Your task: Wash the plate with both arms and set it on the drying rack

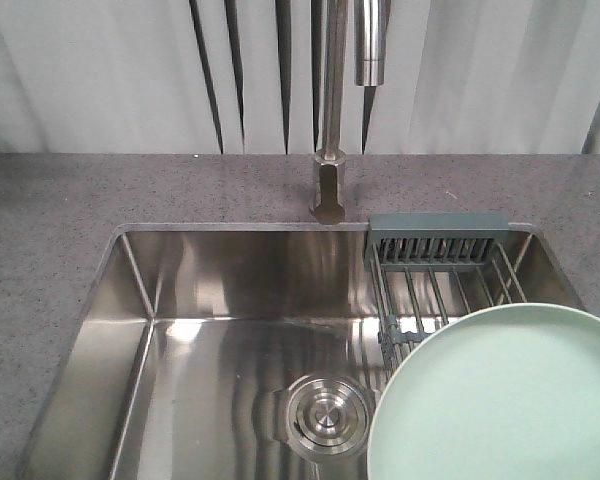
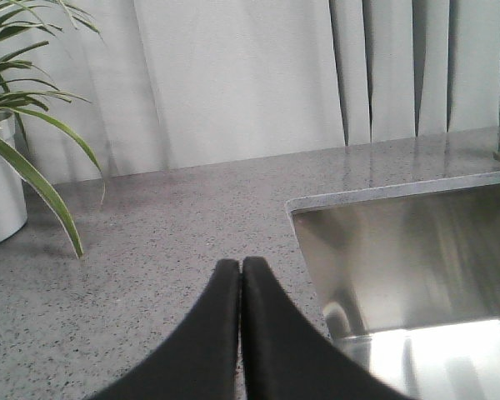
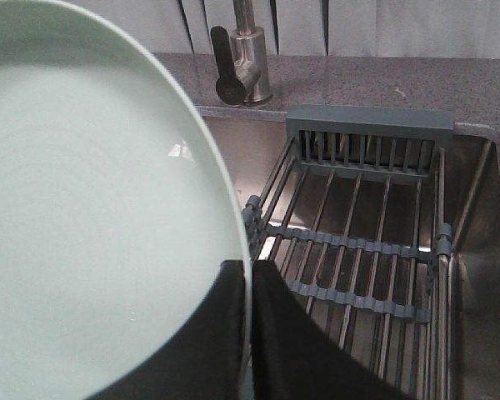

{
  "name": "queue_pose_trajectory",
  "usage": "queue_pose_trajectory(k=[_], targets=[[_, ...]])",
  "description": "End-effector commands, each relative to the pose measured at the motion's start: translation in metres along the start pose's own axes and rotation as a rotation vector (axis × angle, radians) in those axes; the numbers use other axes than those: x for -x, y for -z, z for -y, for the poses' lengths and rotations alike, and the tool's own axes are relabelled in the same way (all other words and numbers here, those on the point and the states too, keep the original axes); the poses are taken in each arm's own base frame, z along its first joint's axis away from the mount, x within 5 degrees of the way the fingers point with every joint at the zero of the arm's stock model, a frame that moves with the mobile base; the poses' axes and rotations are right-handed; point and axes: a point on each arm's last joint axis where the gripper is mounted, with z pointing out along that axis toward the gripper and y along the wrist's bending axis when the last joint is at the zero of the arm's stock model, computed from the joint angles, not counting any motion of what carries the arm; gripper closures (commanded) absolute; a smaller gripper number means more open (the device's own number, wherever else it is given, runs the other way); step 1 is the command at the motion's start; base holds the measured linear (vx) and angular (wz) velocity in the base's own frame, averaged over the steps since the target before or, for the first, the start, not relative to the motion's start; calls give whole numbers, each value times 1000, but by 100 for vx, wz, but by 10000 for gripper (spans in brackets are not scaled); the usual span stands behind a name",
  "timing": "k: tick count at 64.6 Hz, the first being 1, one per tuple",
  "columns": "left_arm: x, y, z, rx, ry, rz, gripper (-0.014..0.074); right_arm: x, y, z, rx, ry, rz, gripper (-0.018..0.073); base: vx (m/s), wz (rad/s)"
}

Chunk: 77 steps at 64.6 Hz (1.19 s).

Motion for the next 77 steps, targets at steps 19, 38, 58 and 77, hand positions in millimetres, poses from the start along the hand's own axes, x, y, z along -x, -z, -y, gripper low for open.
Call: queue_pose_trajectory(k=[19, 38, 58, 77], targets=[[0, 0, 0, 3, 11, 60, 602, 13, 2, -1, 4, -3, 87, 561, 0, 0], [1, 0, 0, 4, 7, 64, 602, 13, 2, -1, 4, -3, 87, 561, 0, 0], [4, 0, 0, -25, 694, 82, 602, 13, 2, -1, 4, -3, 87, 561, 0, 0], [5, 0, -1, -33, 890, 96, 602, 13, 2, -1, 4, -3, 87, 561, 0, 0]])
